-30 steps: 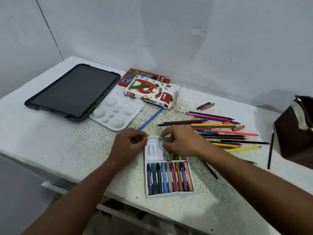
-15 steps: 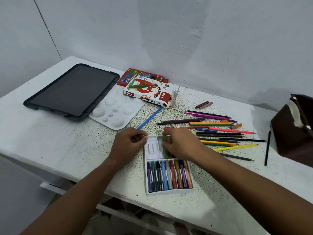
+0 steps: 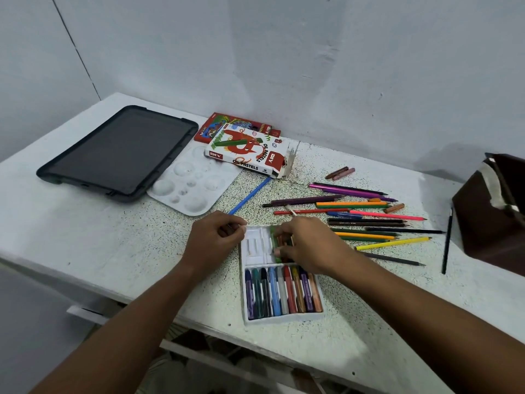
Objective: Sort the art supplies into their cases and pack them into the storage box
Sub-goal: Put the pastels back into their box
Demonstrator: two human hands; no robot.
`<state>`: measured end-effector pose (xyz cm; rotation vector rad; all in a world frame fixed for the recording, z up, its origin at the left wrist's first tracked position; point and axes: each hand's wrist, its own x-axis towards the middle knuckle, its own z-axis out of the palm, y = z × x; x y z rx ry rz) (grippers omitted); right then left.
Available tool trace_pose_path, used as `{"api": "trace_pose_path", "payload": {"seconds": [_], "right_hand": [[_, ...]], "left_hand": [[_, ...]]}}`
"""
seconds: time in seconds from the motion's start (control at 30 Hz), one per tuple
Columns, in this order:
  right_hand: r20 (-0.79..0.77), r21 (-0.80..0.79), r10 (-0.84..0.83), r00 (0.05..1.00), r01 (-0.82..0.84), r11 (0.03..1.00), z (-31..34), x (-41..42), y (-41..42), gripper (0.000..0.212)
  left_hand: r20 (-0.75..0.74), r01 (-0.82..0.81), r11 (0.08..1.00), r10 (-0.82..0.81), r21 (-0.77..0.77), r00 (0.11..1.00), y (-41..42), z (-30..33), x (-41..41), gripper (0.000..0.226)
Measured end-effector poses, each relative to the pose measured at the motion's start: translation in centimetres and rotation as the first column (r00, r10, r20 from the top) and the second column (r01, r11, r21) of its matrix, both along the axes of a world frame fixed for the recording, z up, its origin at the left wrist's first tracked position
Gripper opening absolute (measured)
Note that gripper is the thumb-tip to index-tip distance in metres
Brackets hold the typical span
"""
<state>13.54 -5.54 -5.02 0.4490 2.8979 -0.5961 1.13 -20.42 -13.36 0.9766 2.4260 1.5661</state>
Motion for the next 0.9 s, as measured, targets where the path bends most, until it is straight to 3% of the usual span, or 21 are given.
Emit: {"api": "trace_pose_path", "payload": {"seconds": [0.47,0.53,0.63,0.77,0.9], "right_hand": [[-0.019,0.056,0.012,1.0,-0.011,0.998,-1.3,-0.1,0.0,0.04],[-0.007,-0.004,0.007,1.0,-0.007,1.0,-1.1,-0.3,0.5,0.031],[-0.072,-0.172,-0.17,0.983,0.155,0.973,-0.4,-1.2,3.1,0.018],[-0.221,0.028,-0.32,0.921,0.334,0.942,-0.8,-3.1,10.1,0.023],[-0.236,0.197,-0.383,0.893,0.43,0.881,-2.0,-4.1,16.3,0.032]], "left_hand": [[0.007,0.003,1.0,-0.003,0.007,1.0,0.0,-0.1,-0.1,0.013],[0.019,0.007,1.0,-0.007,0.011,1.0,0.0,0.0,-0.1,0.012],[0.031,0.013,1.0,-0.013,0.006,0.999,-0.1,0.0,-0.1,0.013],[0.025,0.013,1.0,-0.013,-0.009,1.0,-0.1,-0.1,-0.3,0.014],[0.014,0.006,1.0,-0.006,-0.014,1.0,-0.1,-0.2,-0.4,0.014]]}}
